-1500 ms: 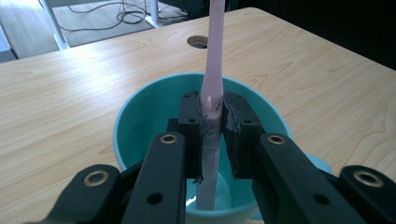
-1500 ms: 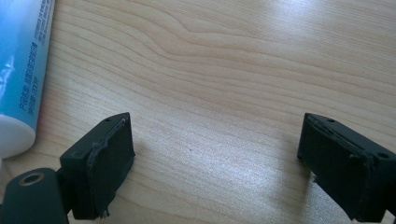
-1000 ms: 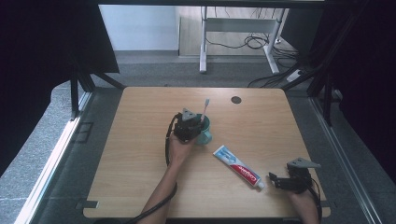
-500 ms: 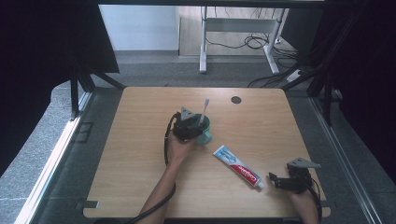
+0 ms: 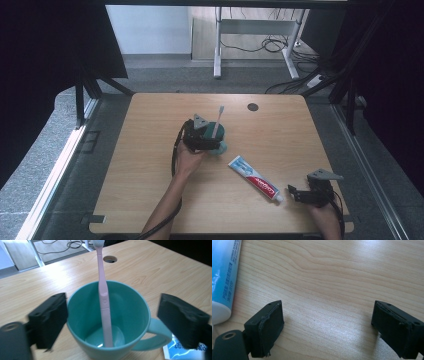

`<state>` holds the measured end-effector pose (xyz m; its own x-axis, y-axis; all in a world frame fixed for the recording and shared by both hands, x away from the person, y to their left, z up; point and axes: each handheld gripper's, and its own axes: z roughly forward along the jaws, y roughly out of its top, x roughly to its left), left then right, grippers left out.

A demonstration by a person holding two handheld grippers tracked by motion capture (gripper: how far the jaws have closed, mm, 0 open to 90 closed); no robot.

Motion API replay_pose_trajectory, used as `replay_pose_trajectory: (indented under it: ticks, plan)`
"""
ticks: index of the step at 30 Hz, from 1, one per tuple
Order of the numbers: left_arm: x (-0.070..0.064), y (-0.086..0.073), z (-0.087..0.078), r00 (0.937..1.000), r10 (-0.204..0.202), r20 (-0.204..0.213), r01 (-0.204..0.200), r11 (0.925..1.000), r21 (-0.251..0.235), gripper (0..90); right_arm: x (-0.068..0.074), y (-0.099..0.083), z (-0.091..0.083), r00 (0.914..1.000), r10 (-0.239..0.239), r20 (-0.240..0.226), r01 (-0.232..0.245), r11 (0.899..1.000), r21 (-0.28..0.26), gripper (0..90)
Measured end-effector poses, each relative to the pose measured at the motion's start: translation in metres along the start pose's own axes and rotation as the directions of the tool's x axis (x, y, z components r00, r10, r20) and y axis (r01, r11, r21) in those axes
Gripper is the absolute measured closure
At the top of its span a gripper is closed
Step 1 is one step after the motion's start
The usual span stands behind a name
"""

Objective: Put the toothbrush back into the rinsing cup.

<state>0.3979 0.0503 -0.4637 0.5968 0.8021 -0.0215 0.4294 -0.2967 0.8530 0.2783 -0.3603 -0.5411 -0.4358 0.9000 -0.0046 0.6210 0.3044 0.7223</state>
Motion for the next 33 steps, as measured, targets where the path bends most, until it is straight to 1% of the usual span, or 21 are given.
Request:
replay_pose_trajectory:
  ticks: [1, 4, 9, 10, 12, 13, 14, 15, 18, 24, 28, 33]
  plan:
    - [0.0, 0.0, 0.0, 1.0, 0.0, 0.0, 0.0, 1.0, 0.0, 5.9, 0.0, 0.0, 0.0, 1.0, 0.0, 0.0, 0.0, 1.0, 0.0, 10.5]
    - [0.001, 0.0, -0.007, 1.0, 0.008, 0.001, -0.008, 1.0, -0.004, 0.2, 0.0, 0.0, 0.0, 1.0, 0.001, 0.0, -0.001, 1.0, 0.001, 10.5]
    - [0.003, 0.0, -0.017, 0.9999, 0.012, 0.012, -0.011, 0.9997, -0.024, 0.0, 0.0, 0.0, 0.0, 1.0, 0.0, 0.0, 0.0, 1.0, 0.0, 10.5]
    - [0.003, 0.0, -0.017, 0.9999, 0.012, 0.012, -0.011, 0.9997, -0.024, 0.0, 0.0, 0.0, 0.0, 1.0, 0.0, 0.0, 0.0, 1.0, 0.0, 10.5]
    - [0.004, -0.001, -0.023, 0.9998, 0.009, 0.02, -0.008, 0.9995, -0.031, 0.0, 0.0, 0.0, 0.0, 1.0, 0.001, 0.0, -0.001, 1.0, 0.001, 10.5]
    - [0.004, -0.001, -0.023, 0.9998, 0.009, 0.02, -0.008, 0.9995, -0.031, 0.0, 0.0, 0.0, 0.0, 1.0, 0.001, 0.0, -0.001, 1.0, 0.001, 10.6]
    - [0.005, -0.002, -0.027, 0.9996, 0.002, 0.027, -0.001, 0.9994, -0.034, 0.0, 0.0, 0.0, 0.0, 1.0, 0.0, 0.0, 0.0, 1.0, 0.0, 10.6]
    - [0.005, -0.002, -0.027, 0.9996, 0.002, 0.027, -0.001, 0.9994, -0.034, 0.0, 0.0, 0.0, 0.0, 1.0, 0.001, 0.0, -0.001, 1.0, 0.001, 10.6]
    - [0.007, -0.006, -0.035, 0.9996, 0.003, 0.027, -0.002, 0.9991, -0.043, 0.0, 0.0, 0.0, 0.0, 1.0, 0.0, 0.0, 0.0, 1.0, 0.0, 10.6]
    - [0.009, -0.013, -0.042, 0.9996, 0.018, 0.02, -0.017, 0.9991, -0.04, 0.0, 0.0, 0.0, 0.0, 1.0, 0.0, 0.0, 0.0, 1.0, 0.0, 10.6]
    - [0.01, -0.018, -0.049, 0.9992, 0.033, 0.021, -0.033, 0.9991, -0.027, 0.0, 0.0, 0.0, 0.0, 1.0, 0.0, 0.0, 0.0, 1.0, 0.0, 10.6]
    - [0.011, -0.026, -0.056, 0.9993, 0.03, 0.024, -0.029, 0.9992, -0.028, 0.0, 0.0, 0.0, 0.0, 1.0, 0.0, 0.0, 0.0, 1.0, 0.0, 10.6]
